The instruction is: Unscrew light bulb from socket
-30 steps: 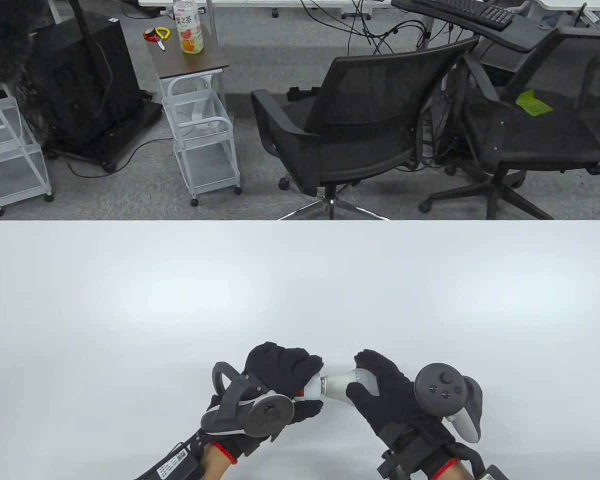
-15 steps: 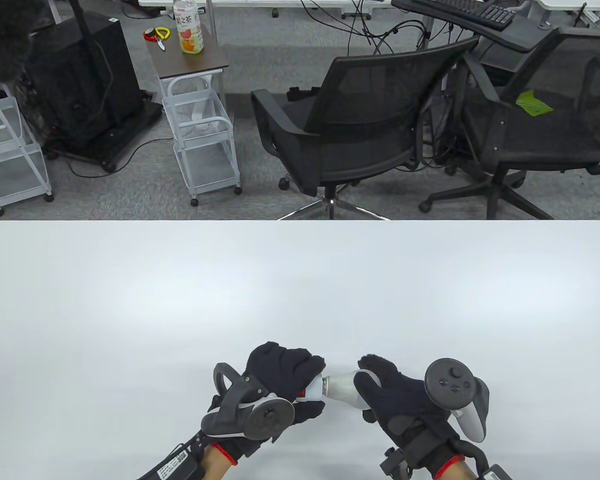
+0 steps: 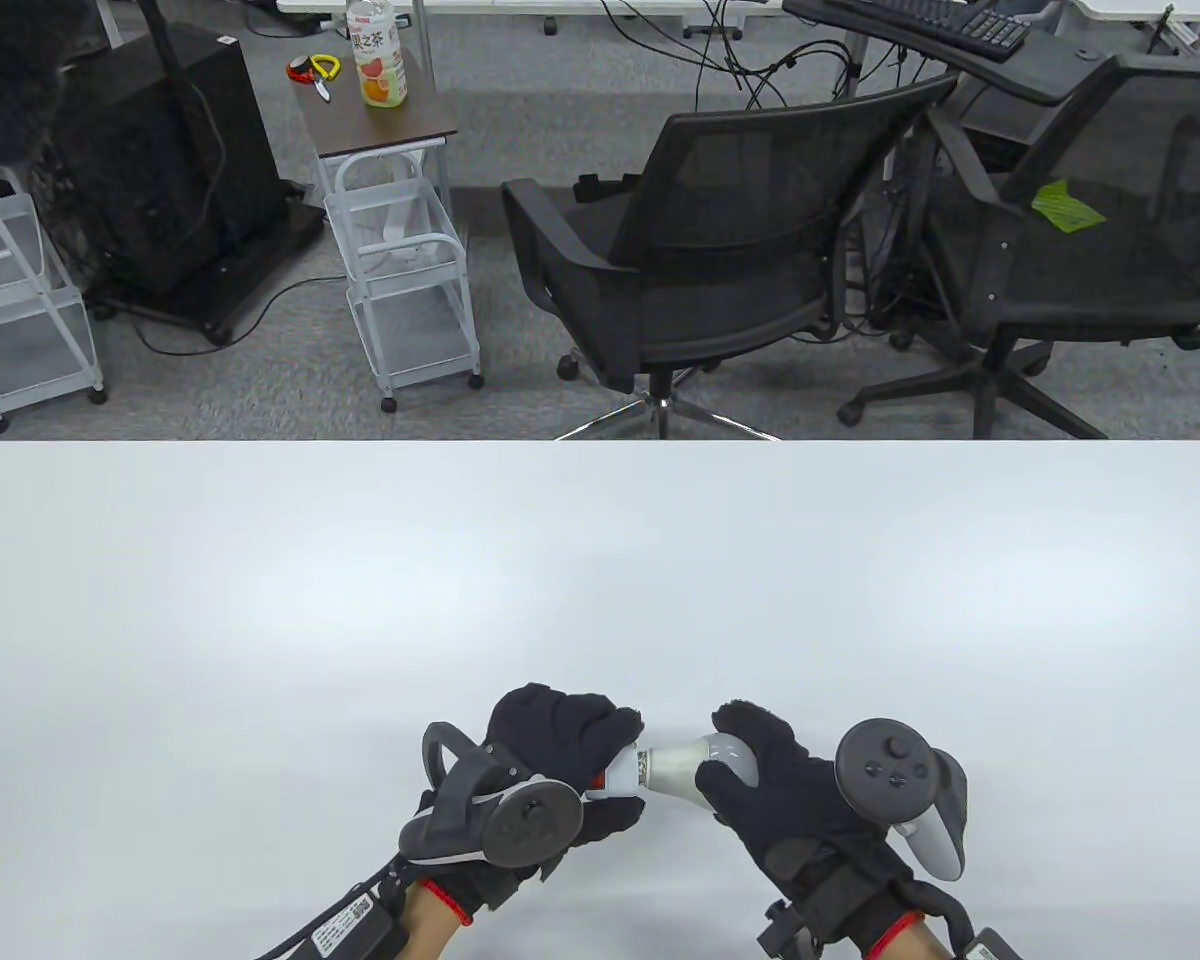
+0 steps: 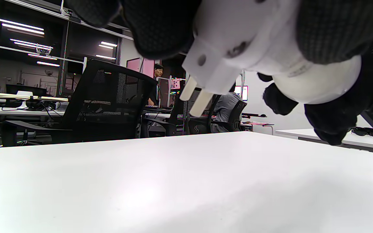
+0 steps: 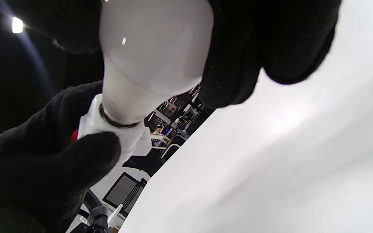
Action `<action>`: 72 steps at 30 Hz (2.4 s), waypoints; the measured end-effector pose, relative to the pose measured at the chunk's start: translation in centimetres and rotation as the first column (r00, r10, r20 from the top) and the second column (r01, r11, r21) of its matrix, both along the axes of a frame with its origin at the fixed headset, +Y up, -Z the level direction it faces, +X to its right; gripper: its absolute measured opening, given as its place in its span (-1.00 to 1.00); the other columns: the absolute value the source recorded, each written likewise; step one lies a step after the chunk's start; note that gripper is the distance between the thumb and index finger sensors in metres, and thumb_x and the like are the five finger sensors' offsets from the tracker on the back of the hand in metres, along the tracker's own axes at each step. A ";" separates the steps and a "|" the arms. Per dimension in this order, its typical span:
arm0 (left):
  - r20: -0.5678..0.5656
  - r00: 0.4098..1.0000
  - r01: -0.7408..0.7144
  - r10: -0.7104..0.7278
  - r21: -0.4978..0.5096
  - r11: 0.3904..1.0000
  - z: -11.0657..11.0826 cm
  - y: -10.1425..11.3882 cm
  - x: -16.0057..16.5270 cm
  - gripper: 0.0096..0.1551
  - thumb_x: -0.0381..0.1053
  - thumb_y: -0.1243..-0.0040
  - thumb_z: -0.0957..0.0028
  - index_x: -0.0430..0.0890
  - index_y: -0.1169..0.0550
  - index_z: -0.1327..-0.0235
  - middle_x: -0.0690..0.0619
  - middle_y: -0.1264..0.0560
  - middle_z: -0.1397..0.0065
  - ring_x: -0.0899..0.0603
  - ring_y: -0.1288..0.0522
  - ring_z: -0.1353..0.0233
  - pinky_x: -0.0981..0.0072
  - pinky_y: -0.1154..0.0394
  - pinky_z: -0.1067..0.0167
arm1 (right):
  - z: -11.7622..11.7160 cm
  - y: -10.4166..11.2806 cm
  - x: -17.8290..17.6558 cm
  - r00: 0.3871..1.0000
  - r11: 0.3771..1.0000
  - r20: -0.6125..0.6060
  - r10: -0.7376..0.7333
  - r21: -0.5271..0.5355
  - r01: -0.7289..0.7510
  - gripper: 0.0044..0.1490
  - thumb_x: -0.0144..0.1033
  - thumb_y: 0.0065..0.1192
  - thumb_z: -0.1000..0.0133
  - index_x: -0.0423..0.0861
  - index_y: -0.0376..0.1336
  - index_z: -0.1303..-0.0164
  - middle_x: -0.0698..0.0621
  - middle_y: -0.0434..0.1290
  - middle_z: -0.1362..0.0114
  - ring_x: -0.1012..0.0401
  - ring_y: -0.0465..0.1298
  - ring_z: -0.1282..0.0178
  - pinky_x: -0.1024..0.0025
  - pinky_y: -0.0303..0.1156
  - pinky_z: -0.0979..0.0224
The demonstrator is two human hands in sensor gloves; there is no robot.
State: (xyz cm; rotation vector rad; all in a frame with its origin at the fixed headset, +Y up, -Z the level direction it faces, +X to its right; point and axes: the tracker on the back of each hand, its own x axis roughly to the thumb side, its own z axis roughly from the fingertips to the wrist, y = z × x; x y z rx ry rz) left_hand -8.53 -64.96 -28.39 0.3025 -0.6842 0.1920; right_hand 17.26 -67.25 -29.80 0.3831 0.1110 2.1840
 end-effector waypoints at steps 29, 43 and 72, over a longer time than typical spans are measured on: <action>0.002 1.000 -0.010 0.009 0.011 1.000 0.1 0.2 -0.1 -0.08 0.28 -0.53 0.20 -0.15 -0.56 -0.38 -0.16 -0.53 -0.41 -0.24 -0.62 -0.15 -0.36 -0.30 -0.41 | -0.6 -1.0 0.6 0.995 0.984 -0.008 -0.098 -0.153 0.096 0.07 0.36 0.12 -0.04 -0.26 0.02 -0.43 -0.25 0.42 -0.35 0.09 0.66 -0.03 -0.01 0.57 -0.12; 0.028 1.000 -0.008 0.007 0.056 0.998 0.7 0.7 0.2 -0.09 0.27 -0.54 0.20 -0.15 -0.56 -0.38 -0.14 -0.52 -0.42 -0.24 -0.62 -0.15 -0.36 -0.30 -0.41 | -0.8 -1.8 1.5 0.990 0.965 0.031 -0.138 -0.219 0.141 0.33 0.65 -0.06 0.05 -0.31 -0.02 -0.47 -0.37 0.39 -0.42 -0.06 0.68 -0.06 -0.10 0.58 -0.09; 0.022 1.000 -0.007 0.006 0.036 0.999 0.6 0.6 0.1 -0.08 0.28 -0.54 0.21 -0.15 -0.57 -0.38 -0.14 -0.53 -0.41 -0.24 -0.63 -0.15 -0.36 -0.30 -0.41 | -0.9 -1.7 1.4 0.986 0.958 0.010 -0.166 -0.237 0.164 0.30 0.60 -0.04 0.03 -0.28 -0.05 -0.50 -0.38 0.36 -0.45 -0.09 0.66 -0.13 -0.16 0.53 -0.18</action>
